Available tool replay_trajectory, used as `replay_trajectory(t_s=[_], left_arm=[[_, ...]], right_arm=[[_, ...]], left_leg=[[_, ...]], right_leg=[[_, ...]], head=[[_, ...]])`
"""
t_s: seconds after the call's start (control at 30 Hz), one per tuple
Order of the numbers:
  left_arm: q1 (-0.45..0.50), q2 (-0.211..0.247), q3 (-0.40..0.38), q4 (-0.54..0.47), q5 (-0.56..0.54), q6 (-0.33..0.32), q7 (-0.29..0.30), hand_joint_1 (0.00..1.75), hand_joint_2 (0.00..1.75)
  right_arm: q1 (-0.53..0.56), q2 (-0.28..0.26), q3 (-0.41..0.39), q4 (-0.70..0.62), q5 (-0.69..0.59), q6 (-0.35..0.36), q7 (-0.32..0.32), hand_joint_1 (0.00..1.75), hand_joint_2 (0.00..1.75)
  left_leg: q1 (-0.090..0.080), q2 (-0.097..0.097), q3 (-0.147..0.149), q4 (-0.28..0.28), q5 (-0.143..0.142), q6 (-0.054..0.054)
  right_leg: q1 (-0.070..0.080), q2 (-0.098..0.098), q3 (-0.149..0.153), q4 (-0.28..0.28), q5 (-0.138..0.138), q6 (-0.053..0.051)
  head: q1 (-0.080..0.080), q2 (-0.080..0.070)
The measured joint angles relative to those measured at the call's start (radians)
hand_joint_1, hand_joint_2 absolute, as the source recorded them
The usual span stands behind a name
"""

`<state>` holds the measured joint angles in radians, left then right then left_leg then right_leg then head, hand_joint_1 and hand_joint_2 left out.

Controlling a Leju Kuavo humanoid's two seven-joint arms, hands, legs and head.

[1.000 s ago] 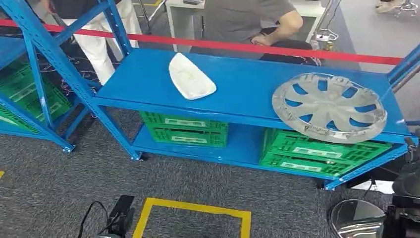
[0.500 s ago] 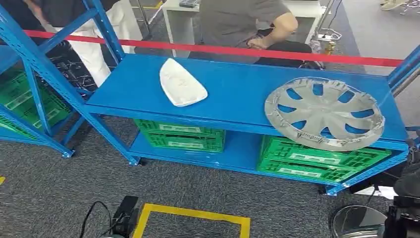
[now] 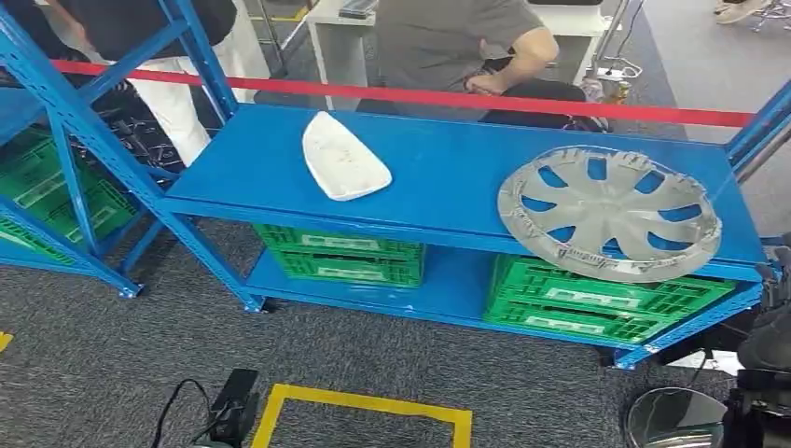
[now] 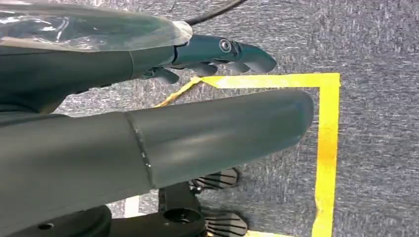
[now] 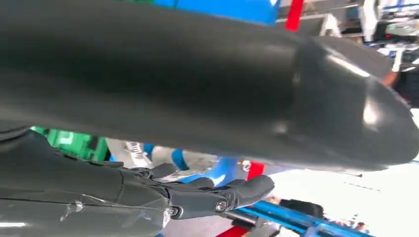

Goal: Take the parts from the cabinet and place them on the table.

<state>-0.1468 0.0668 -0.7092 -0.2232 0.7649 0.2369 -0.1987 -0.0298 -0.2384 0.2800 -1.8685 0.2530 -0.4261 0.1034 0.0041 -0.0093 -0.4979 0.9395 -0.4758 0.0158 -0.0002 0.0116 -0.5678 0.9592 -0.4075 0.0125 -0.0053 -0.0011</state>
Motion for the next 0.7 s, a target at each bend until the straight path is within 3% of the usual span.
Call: replay_trajectory(t_s=[0.17, 0.33, 0.53, 0.7], left_arm=[[0.0, 0.0, 0.0, 0.0, 0.0, 0.0, 0.001, 0.0, 0.0], [0.0, 0.0, 0.0, 0.0, -0.001, 0.0, 0.006, 0.0, 0.0], [0.0, 0.0, 0.0, 0.0, 0.0, -0.003, 0.011, 0.0, 0.0], [0.0, 0.0, 0.0, 0.0, 0.001, -0.004, 0.014, 0.0, 0.0]], right_arm=[[0.0, -0.002, 0.002, 0.0, 0.058, -0.005, 0.051, 0.0, 1.75], [0.0, -0.009, 0.005, 0.0, 0.18, 0.014, 0.151, 0.0, 1.75], [-0.001, -0.05, -0.007, -0.006, 0.384, 0.159, 0.337, 0.0, 1.75], [-0.003, -0.08, -0.023, -0.012, 0.408, 0.192, 0.367, 0.0, 1.75]], left_leg=[[-0.001, 0.0, 0.0, 0.001, 0.0, 0.0], [-0.001, 0.0, 0.0, 0.001, 0.0, 0.0], [-0.001, 0.0, 0.0, 0.001, 0.0, 0.0], [-0.001, 0.0, 0.0, 0.001, 0.0, 0.0]], right_leg=[[-0.002, 0.0, 0.001, -0.002, 0.002, 0.002], [-0.003, 0.0, 0.001, -0.003, 0.002, 0.003], [-0.003, 0.0, 0.001, -0.004, 0.002, 0.003], [-0.003, 0.0, 0.002, -0.005, 0.003, 0.004]], head=[[0.0, 0.0], [0.0, 0.0], [0.0, 0.0], [0.0, 0.0]])
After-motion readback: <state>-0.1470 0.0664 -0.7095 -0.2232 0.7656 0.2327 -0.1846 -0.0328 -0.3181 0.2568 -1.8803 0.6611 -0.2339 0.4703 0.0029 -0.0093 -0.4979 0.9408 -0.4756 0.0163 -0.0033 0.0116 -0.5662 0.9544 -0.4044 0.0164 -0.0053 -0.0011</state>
